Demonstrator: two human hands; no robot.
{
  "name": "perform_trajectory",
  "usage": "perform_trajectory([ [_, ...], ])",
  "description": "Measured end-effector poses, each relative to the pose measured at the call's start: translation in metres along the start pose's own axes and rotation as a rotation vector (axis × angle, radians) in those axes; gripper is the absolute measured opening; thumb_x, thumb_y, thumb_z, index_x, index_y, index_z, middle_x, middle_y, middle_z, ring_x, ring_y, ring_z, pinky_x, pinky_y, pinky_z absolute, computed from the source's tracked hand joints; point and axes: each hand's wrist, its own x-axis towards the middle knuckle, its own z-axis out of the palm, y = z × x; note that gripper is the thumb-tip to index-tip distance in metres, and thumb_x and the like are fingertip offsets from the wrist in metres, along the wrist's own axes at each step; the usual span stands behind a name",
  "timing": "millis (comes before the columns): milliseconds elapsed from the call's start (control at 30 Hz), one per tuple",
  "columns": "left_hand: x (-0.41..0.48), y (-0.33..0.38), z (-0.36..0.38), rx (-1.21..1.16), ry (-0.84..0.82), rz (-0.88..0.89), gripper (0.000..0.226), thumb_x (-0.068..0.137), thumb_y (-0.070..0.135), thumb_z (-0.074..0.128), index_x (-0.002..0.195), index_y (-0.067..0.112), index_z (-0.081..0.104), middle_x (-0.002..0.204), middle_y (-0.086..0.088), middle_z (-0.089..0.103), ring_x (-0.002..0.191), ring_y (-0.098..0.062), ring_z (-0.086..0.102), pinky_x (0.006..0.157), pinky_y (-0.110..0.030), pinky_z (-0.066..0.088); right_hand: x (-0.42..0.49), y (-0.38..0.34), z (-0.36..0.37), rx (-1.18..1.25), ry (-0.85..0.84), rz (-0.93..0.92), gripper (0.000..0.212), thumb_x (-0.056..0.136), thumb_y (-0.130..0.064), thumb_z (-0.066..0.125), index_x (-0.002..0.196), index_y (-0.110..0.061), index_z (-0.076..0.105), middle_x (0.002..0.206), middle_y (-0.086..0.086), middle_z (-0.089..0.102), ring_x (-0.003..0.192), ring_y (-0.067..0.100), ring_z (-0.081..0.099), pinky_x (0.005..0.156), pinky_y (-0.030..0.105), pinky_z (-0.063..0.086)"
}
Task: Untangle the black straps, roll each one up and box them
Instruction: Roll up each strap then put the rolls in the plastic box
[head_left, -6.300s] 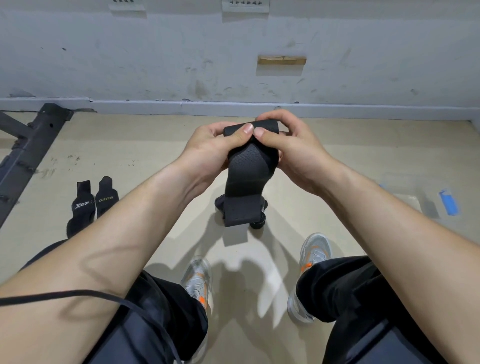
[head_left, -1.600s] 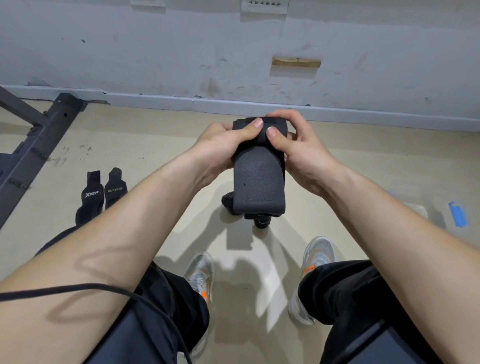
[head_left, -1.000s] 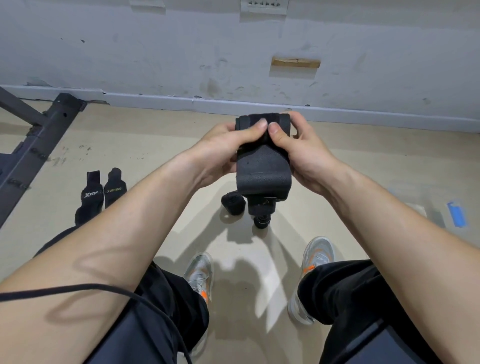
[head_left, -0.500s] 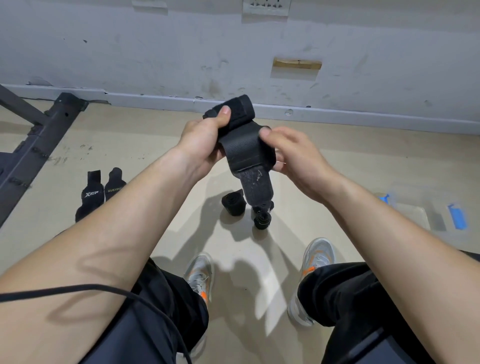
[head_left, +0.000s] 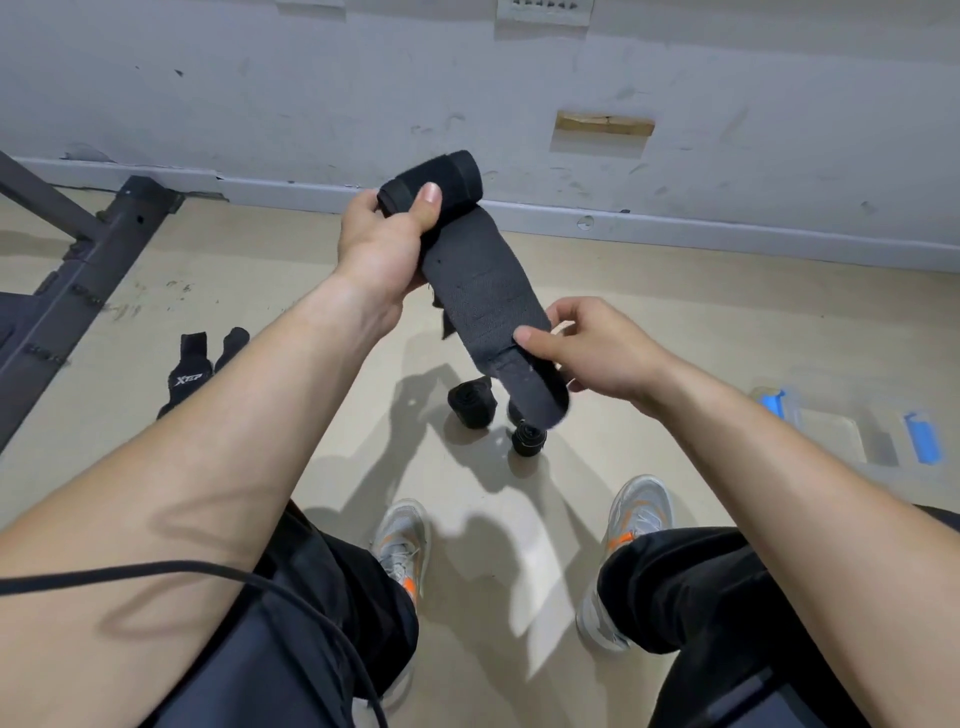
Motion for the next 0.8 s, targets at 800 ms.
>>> perform_trajectory([
  [800, -0.032, -0.015, 0.018, 0.299, -0.513, 0.128, 0.042, 0.086, -0.003, 0.076, 0.117, 0.017, 0.055, 0.099, -0.002, 0.065, 0.087, -0.012, 0.064, 0.067, -0.026, 0.056, 0.004, -0.024, -0.014, 0.552, 0.165, -0.103, 0.055, 0.096, -0.059, 0.056, 0.123, -0.012, 0.064, 0.108, 0.007, 0.075, 0.092, 0.024, 0.073, 0.07, 0.039, 0.057],
])
